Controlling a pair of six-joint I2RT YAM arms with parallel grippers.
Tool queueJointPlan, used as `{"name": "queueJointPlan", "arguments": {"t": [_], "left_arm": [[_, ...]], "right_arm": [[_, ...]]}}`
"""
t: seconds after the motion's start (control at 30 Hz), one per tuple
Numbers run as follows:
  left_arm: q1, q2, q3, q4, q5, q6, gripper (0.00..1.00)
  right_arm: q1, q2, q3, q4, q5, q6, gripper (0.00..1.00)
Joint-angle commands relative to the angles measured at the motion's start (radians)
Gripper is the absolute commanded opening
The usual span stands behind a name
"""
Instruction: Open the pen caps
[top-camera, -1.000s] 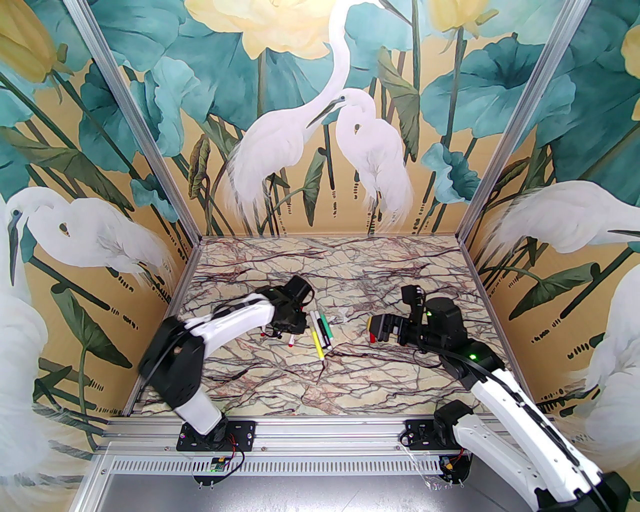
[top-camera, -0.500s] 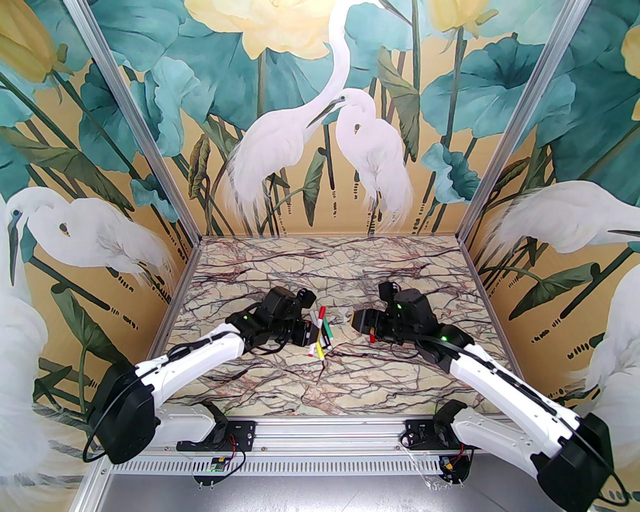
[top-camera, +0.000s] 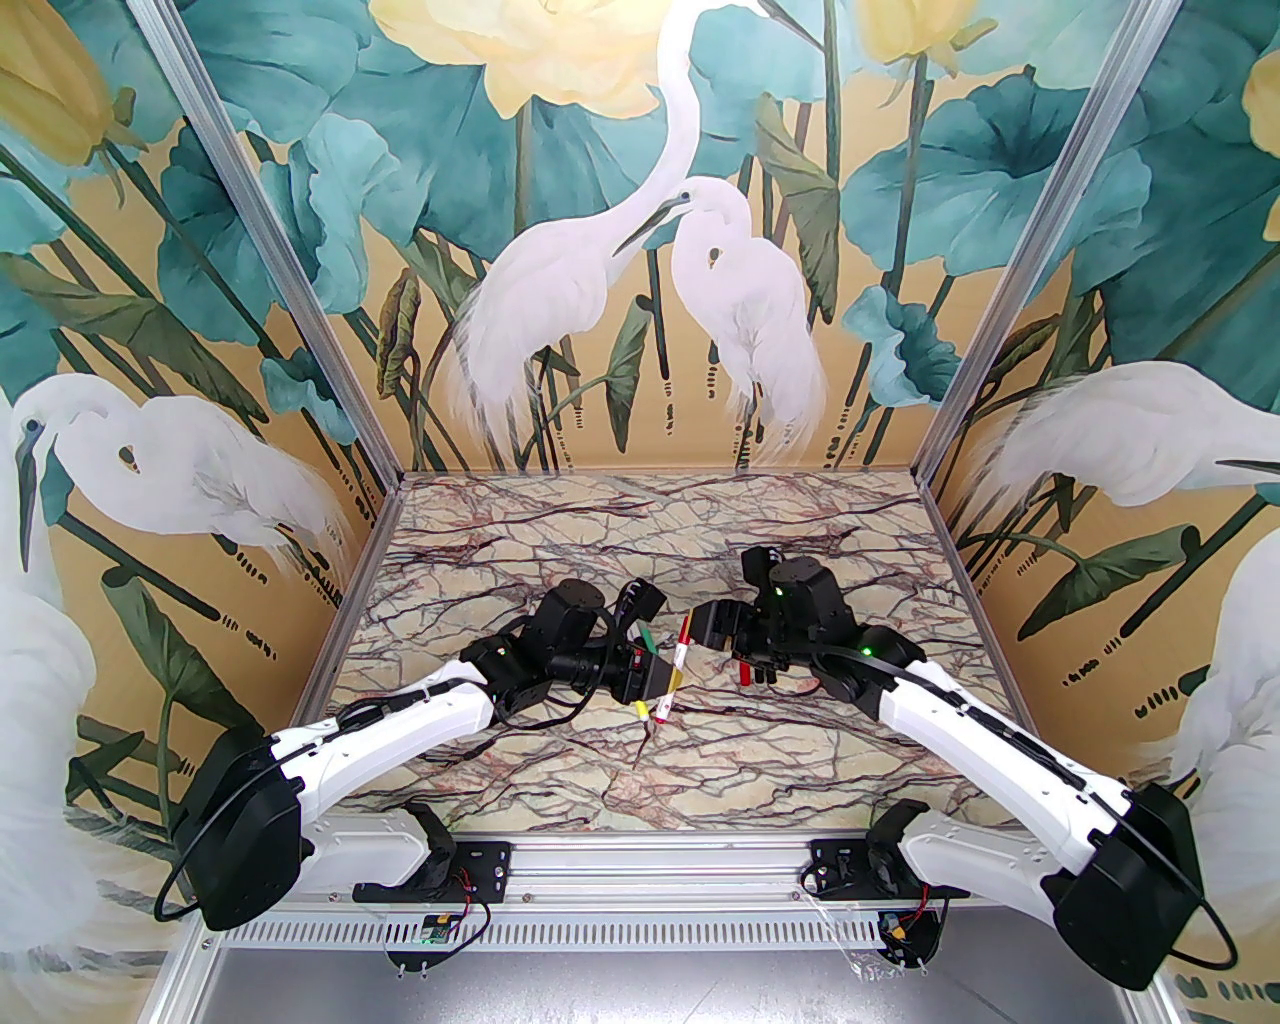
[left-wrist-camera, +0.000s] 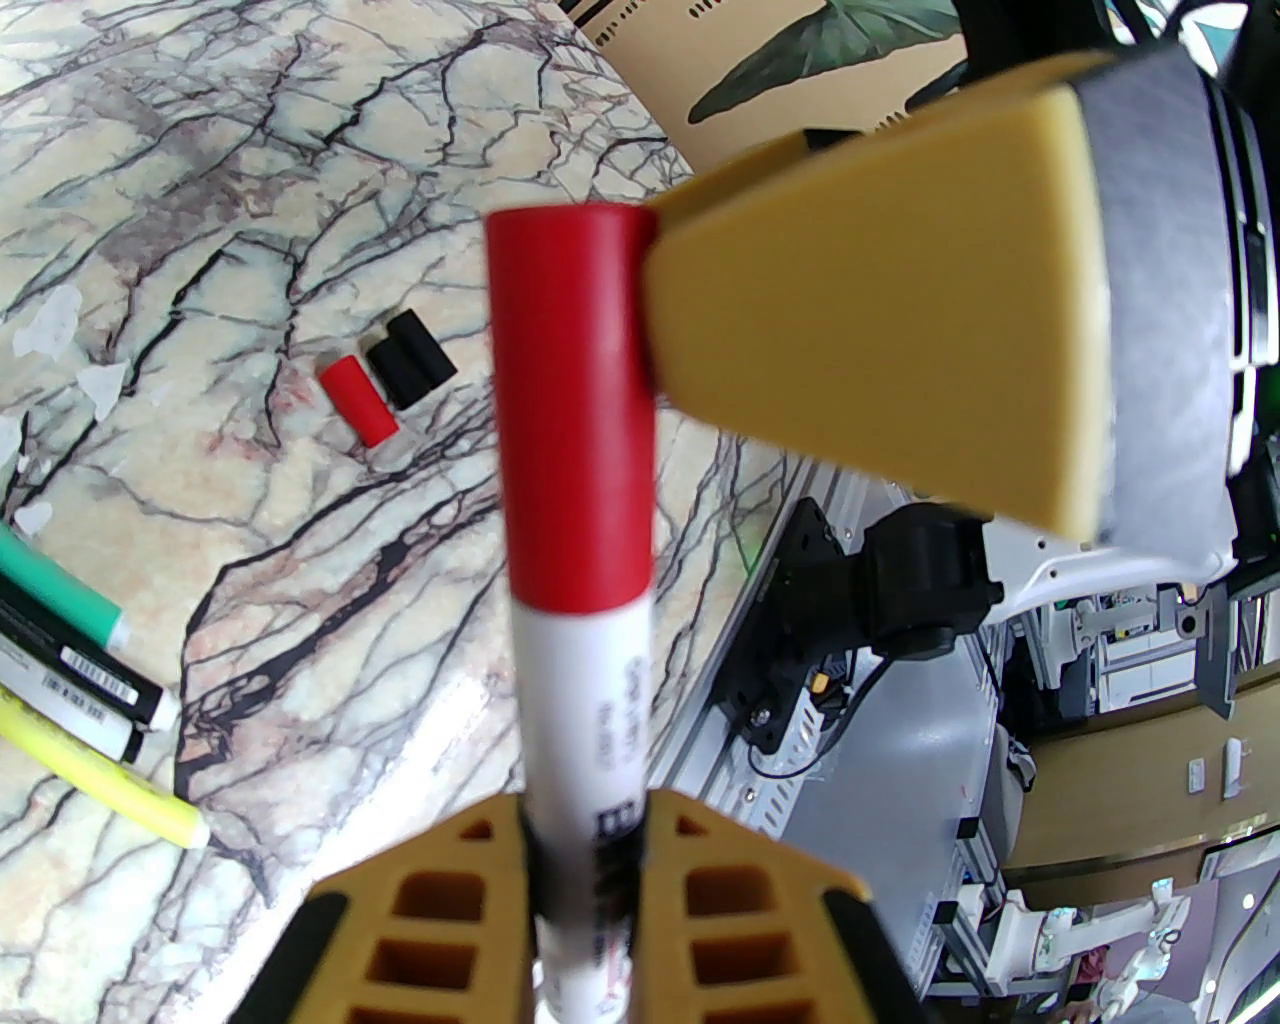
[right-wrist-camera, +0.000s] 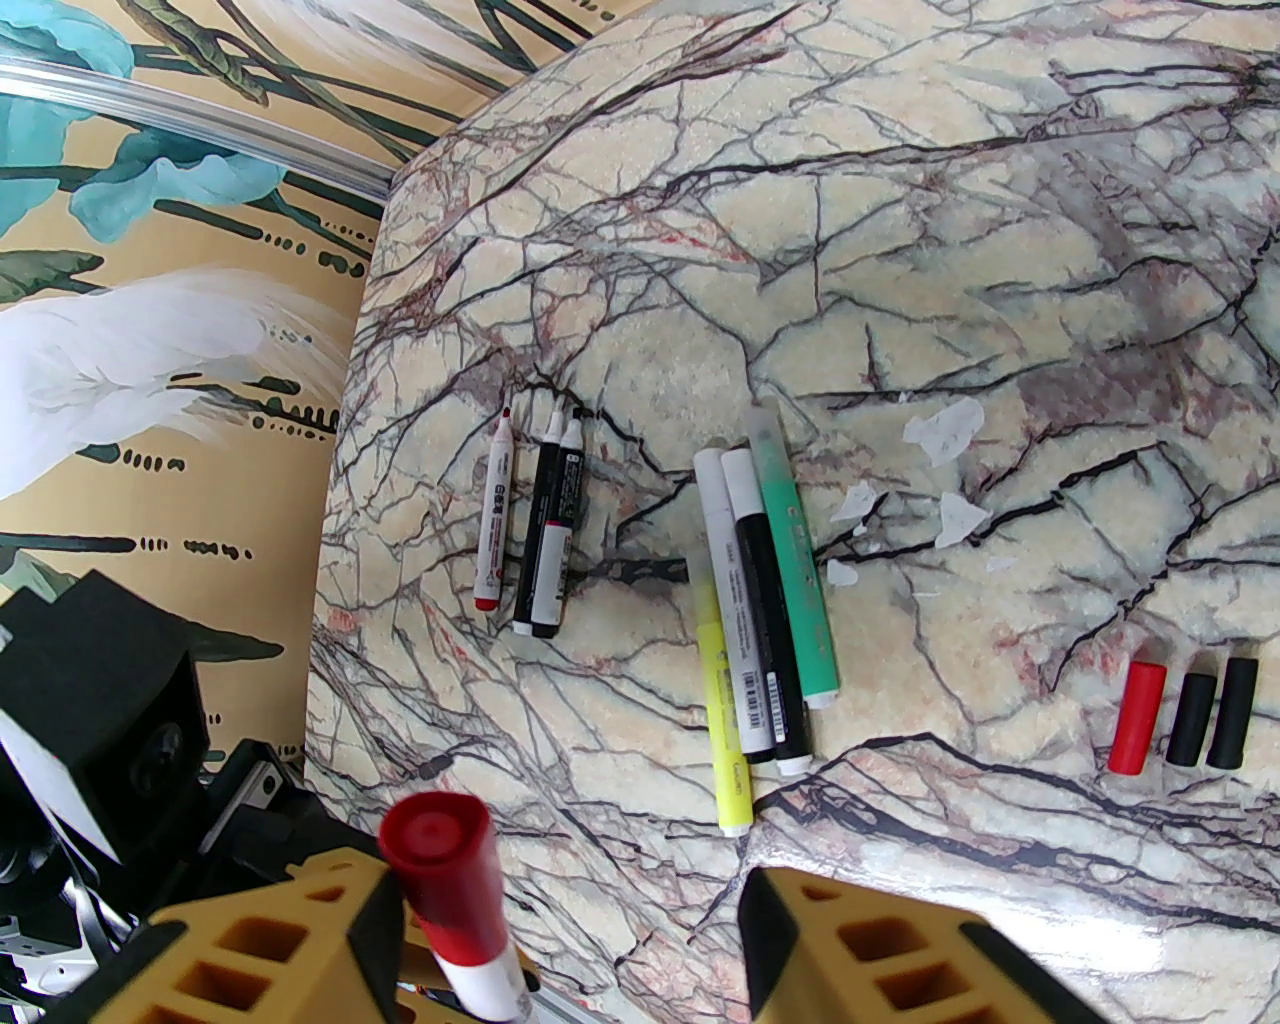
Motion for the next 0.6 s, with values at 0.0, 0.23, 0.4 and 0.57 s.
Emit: {"name": "queueJointPlan", "arguments": {"t": [0.0, 0.23, 0.4, 0.57], "left_arm": [[-0.015, 0.011, 0.011, 0.038, 0.042, -0.002, 0.10], [-0.025, 0.014, 0.021, 0.032, 0.046, 0.004, 0.10], [-0.030, 0.016, 0.028, 0.033, 0.044, 0.008, 0.10], [-0.033, 0.020, 0.031, 0.041, 0.042, 0.007, 0.09]], "right_arm": [[0.007, 0.014, 0.036, 0.011, -0.015, -0.018, 0.60], [0.011, 0.038, 0.045, 0.010, -0.024, -0.021, 0.52], [0.015, 0.050, 0.050, 0.020, -0.035, -0.015, 0.44], [0.028, 0.066, 0.058, 0.028, -0.045, -0.011, 0.41]]}}
